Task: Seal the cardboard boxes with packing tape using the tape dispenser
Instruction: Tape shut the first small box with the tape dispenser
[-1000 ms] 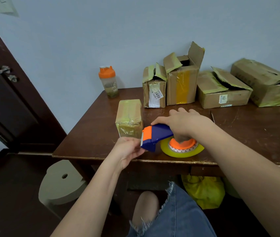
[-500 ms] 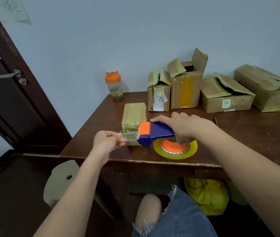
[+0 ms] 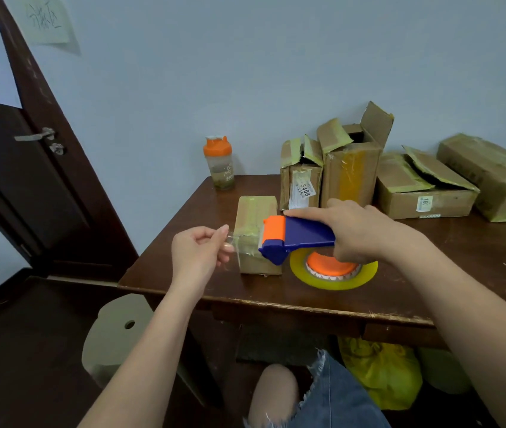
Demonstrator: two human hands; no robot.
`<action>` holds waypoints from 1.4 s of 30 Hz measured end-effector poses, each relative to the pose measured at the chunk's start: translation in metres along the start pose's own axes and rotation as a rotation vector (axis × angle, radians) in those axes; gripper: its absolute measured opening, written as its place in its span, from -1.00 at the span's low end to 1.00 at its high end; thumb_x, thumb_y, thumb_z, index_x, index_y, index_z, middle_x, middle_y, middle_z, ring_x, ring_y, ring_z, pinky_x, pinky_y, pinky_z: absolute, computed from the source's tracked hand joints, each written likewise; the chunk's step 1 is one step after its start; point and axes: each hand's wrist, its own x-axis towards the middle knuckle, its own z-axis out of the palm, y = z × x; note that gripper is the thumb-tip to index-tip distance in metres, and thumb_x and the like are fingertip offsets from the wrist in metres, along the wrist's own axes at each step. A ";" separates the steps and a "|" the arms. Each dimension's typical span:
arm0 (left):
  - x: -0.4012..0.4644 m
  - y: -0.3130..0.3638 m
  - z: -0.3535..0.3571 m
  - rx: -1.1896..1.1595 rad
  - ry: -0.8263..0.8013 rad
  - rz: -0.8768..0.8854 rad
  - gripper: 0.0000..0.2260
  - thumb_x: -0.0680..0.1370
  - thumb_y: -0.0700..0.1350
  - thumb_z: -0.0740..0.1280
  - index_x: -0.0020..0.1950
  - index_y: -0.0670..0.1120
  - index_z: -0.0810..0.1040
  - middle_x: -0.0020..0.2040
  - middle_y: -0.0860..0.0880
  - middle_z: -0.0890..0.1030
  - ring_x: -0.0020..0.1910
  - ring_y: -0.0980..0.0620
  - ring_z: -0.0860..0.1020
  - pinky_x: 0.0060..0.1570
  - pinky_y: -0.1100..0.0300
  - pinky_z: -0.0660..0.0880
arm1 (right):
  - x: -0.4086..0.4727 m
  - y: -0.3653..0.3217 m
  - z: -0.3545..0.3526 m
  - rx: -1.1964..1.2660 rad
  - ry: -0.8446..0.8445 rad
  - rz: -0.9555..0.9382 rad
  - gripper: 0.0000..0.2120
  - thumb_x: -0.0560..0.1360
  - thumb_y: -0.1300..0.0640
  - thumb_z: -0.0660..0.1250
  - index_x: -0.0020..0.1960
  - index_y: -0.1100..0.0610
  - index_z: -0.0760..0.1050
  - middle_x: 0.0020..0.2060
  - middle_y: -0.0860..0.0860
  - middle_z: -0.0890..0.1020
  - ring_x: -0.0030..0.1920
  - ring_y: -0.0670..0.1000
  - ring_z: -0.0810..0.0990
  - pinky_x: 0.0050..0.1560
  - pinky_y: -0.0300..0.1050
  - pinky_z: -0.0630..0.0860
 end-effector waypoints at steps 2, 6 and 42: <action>0.003 -0.001 0.008 0.011 0.038 0.020 -0.81 0.57 -0.06 0.37 -0.18 -0.11 0.66 -0.38 -0.03 0.66 -0.46 0.12 0.56 -0.41 0.30 0.50 | 0.002 0.002 -0.008 -0.052 0.052 0.015 -0.19 0.51 0.17 0.24 0.49 -0.39 -0.14 -0.03 -0.01 0.27 -0.03 0.05 0.29 -0.02 0.01 0.32; 0.009 -0.005 0.025 0.066 0.086 0.051 -0.75 0.59 -0.05 0.35 -0.27 -0.07 0.62 -0.44 0.00 0.62 -0.44 0.11 0.58 -0.19 0.10 0.60 | 0.013 0.002 -0.014 -0.144 0.073 0.031 -0.22 0.54 0.15 0.23 0.50 -0.37 -0.14 -0.02 0.00 0.23 -0.01 0.06 0.26 0.00 0.03 0.30; 0.036 -0.028 0.011 0.012 0.139 -0.043 -0.77 0.59 -0.05 0.35 -0.23 -0.12 0.62 -0.39 -0.05 0.61 -0.44 0.10 0.55 -0.30 0.19 0.49 | 0.027 0.049 -0.014 -0.096 0.027 0.041 -0.23 0.52 0.07 0.29 0.41 -0.52 -0.10 -0.14 -0.11 0.31 -0.06 0.03 0.36 -0.04 0.02 0.33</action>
